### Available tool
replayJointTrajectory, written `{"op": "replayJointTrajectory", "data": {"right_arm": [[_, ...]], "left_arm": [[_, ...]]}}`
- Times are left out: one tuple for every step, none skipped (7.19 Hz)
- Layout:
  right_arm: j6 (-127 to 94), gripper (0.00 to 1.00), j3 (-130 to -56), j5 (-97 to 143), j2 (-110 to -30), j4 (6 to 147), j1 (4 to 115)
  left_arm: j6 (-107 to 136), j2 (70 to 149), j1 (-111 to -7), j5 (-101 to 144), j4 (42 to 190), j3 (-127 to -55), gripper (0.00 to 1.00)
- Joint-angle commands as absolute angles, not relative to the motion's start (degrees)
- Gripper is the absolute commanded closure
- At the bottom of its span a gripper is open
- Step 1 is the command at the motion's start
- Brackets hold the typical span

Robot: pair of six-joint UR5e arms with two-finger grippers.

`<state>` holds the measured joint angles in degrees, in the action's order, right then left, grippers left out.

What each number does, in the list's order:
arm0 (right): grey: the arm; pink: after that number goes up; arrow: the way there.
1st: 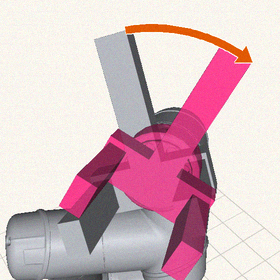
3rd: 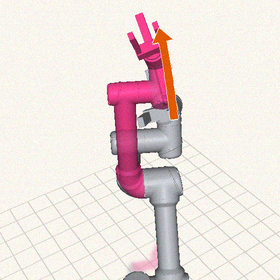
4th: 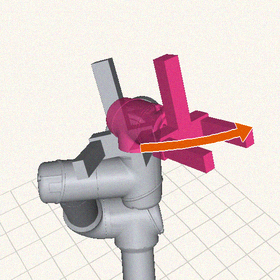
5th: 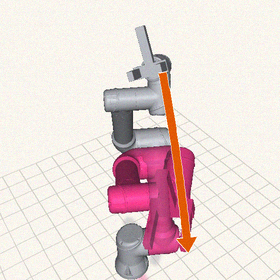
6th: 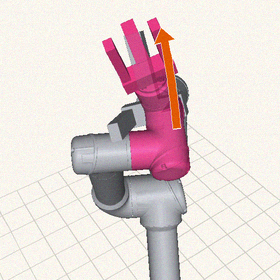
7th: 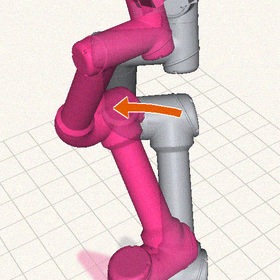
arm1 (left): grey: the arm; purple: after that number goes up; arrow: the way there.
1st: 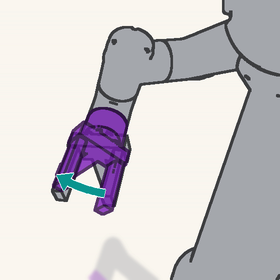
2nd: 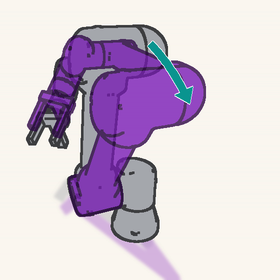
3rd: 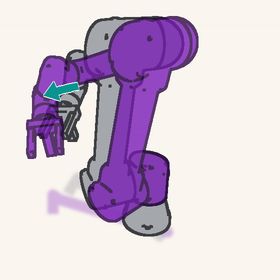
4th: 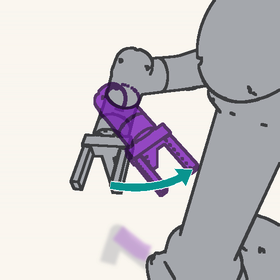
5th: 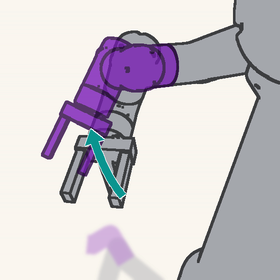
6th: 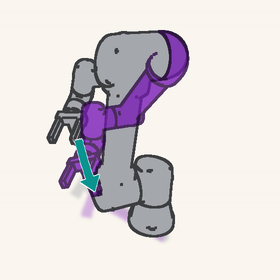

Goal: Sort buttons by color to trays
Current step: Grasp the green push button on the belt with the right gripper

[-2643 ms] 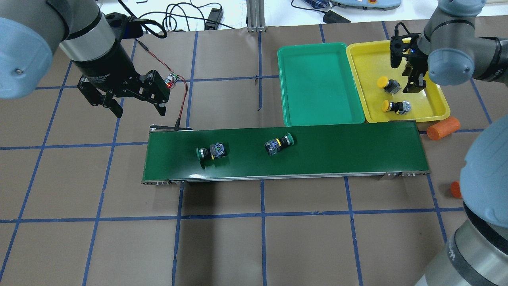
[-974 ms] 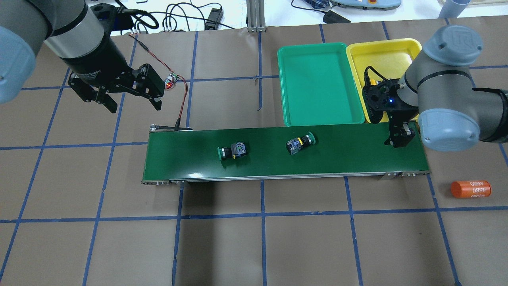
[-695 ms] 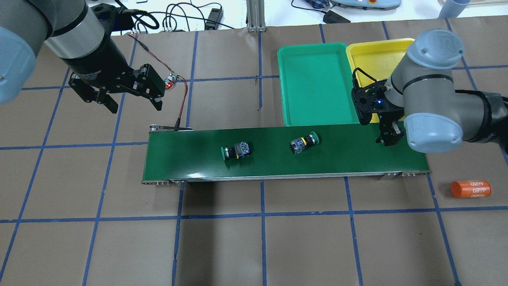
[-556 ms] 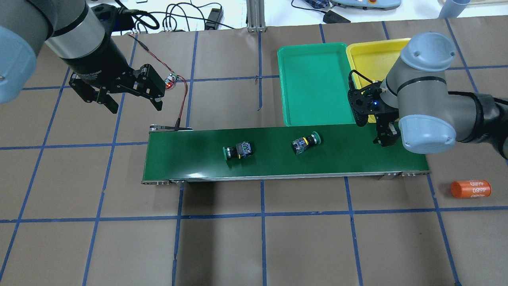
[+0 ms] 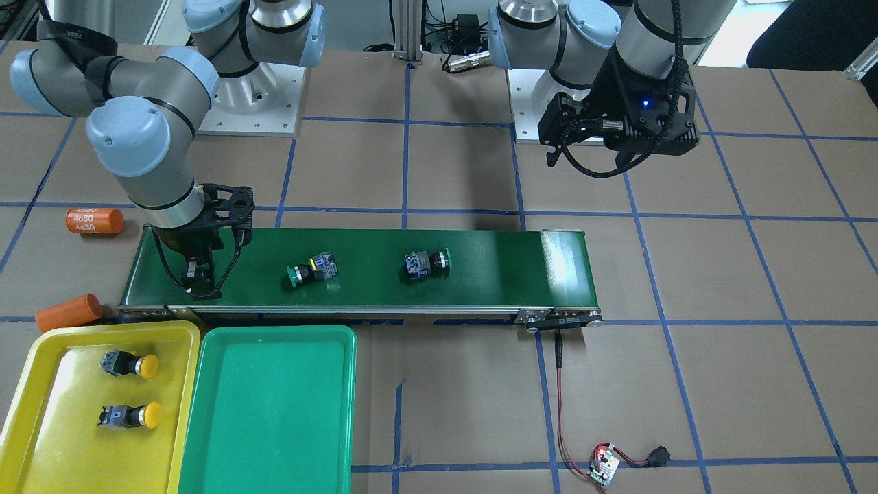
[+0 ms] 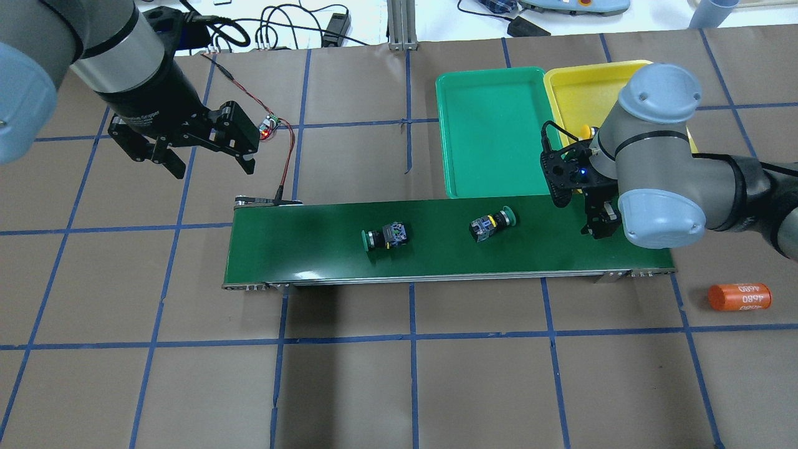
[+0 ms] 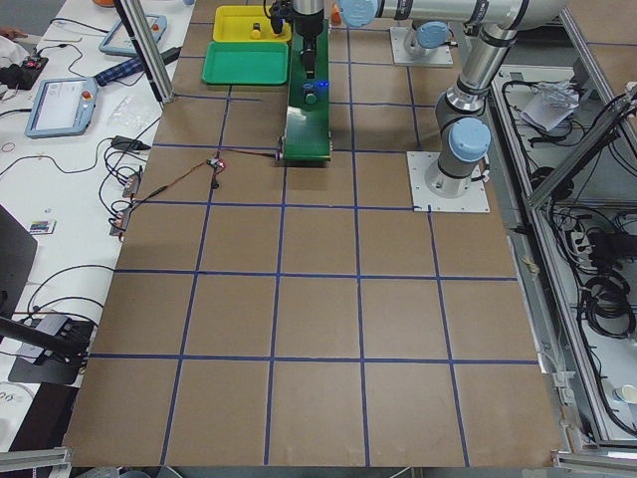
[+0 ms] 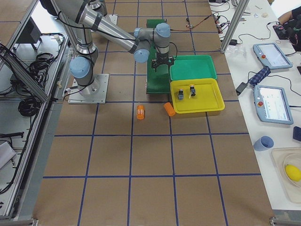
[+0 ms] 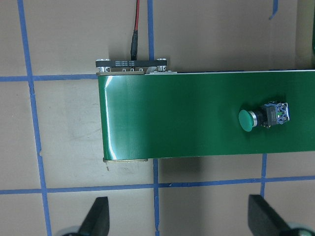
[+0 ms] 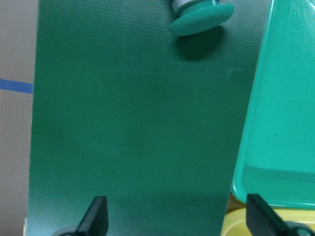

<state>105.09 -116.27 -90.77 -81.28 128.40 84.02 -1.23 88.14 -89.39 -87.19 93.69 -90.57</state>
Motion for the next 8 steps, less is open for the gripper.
{"op": "replayJointTrajectory", "data": {"right_arm": [[105.64, 0.0, -116.02, -91.05, -81.13, 128.5, 84.02], [107.04, 0.0, -115.93, -91.05, -81.21, 128.58, 84.46], [108.88, 0.0, -116.28, -91.14, -81.21, 128.58, 85.51], [108.55, 0.0, -116.11, -91.14, -81.04, 128.85, 87.26], [106.63, 0.0, -116.45, -91.23, -81.04, 128.85, 88.67], [102.61, 0.0, -116.11, -91.23, -80.86, 129.02, 90.6], [102.13, 0.0, -116.45, -91.49, -80.51, 130.59, 91.75], [101.69, 0.0, -116.46, -91.41, -80.07, 130.78, 92.45]], "left_arm": [[-1.23, 88.07, -89.38, -87.19, 93.69, -90.61, 0.0], [-1.14, 88.15, -89.38, -87.19, 93.69, -90.53, 0.0], [-1.23, 88.07, -89.38, -87.19, 93.69, -90.44, 0.0], [-1.23, 88.07, -89.38, -87.19, 93.69, -90.44, 0.0], [-1.23, 88.15, -89.38, -87.19, 93.69, -90.44, 0.0], [-1.23, 88.15, -89.38, -87.19, 93.69, -90.44, 0.0], [-1.23, 88.07, -89.38, -87.19, 93.69, -90.44, 0.0], [-1.23, 88.07, -89.38, -87.19, 93.69, -90.35, 0.0]]}}
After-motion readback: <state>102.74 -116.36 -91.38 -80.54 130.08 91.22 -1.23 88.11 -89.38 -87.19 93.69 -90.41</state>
